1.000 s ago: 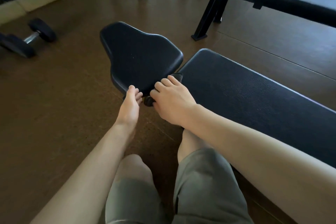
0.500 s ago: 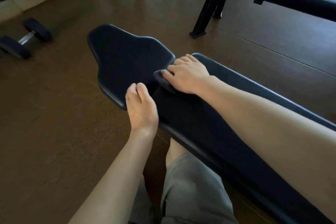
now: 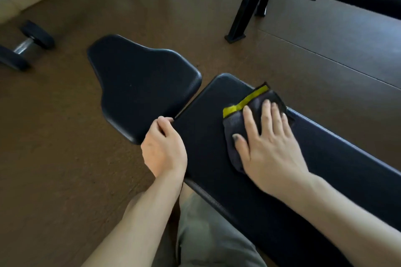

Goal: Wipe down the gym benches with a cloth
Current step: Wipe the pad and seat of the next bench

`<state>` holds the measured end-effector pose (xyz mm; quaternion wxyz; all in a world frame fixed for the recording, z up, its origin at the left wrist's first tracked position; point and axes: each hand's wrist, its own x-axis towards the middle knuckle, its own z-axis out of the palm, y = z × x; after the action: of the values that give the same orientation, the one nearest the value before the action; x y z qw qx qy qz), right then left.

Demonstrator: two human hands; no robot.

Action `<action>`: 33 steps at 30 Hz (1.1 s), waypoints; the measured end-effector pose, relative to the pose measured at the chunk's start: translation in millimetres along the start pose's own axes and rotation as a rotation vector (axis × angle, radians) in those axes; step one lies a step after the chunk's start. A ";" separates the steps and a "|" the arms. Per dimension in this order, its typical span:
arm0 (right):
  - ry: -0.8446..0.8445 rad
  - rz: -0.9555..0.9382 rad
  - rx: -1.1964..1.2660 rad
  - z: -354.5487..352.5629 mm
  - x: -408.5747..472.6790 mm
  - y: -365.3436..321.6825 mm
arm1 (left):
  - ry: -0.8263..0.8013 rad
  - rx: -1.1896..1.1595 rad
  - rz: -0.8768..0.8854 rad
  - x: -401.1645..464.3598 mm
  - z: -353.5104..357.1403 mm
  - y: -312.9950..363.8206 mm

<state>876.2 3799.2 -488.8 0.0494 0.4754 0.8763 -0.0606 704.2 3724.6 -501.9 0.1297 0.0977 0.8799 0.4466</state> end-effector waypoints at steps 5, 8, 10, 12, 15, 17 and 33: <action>-0.007 -0.073 0.009 -2.1 58.5 -29.8 | -0.007 0.005 0.002 0.9 -0.1 1.0; -0.015 -0.054 0.023 -7.3 97.2 -53.2 | 0.000 -0.039 0.029 1.7 0.3 -3.8; -0.012 -0.087 0.040 -6.5 91.5 -56.9 | 0.007 -0.077 0.034 2.2 1.8 -6.0; 0.008 -0.205 0.069 -2.8 55.8 -57.1 | 0.025 -0.072 0.017 0.9 -0.1 -4.9; 0.052 -0.367 0.099 5.6 -3.8 -57.4 | 0.006 -0.134 -0.055 -0.9 -1.3 -0.7; 0.012 -0.412 0.078 8.7 2.3 -53.0 | 0.001 -0.206 -0.080 -2.4 -1.9 -2.8; 0.127 -0.354 0.017 10.9 21.1 -90.1 | -0.466 -0.284 0.112 54.0 -29.7 -18.1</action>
<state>789.4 3766.3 -497.2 -0.0213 0.3169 0.9471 -0.0456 642.6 3707.0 -507.3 0.3161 0.2270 0.7481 0.5375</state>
